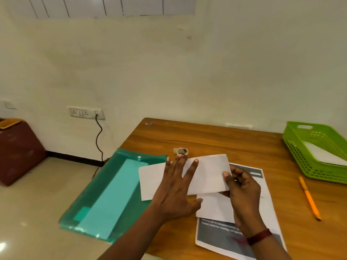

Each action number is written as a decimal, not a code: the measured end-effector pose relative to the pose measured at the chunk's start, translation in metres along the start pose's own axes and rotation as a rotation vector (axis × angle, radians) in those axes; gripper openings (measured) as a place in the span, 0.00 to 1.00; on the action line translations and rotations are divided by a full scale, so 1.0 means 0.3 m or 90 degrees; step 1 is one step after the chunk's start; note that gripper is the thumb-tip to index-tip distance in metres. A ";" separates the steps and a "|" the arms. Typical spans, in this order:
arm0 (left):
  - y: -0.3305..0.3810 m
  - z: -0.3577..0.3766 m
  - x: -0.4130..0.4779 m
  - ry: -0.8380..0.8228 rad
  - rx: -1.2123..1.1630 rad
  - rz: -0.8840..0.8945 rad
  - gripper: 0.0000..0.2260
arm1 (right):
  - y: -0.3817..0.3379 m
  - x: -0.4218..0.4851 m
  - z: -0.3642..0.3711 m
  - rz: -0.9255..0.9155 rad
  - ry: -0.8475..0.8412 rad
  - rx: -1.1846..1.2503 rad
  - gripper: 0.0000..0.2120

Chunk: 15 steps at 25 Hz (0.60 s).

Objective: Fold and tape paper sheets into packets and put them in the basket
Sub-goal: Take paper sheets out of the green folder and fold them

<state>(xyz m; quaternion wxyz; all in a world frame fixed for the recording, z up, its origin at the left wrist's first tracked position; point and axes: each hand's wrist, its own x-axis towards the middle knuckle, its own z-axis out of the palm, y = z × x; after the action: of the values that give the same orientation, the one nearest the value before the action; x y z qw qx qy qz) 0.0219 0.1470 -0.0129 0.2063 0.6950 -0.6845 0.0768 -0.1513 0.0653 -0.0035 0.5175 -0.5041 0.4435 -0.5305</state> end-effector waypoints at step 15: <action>0.183 0.224 0.066 -0.014 0.043 0.052 0.49 | 0.126 -0.005 -0.294 0.015 0.004 0.041 0.14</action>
<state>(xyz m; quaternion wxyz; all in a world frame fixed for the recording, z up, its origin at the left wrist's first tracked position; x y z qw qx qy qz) -0.0428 0.1038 -0.0558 0.1722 0.6736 -0.7117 0.1006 -0.2351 0.0596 -0.0497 0.5382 -0.4800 0.4342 -0.5399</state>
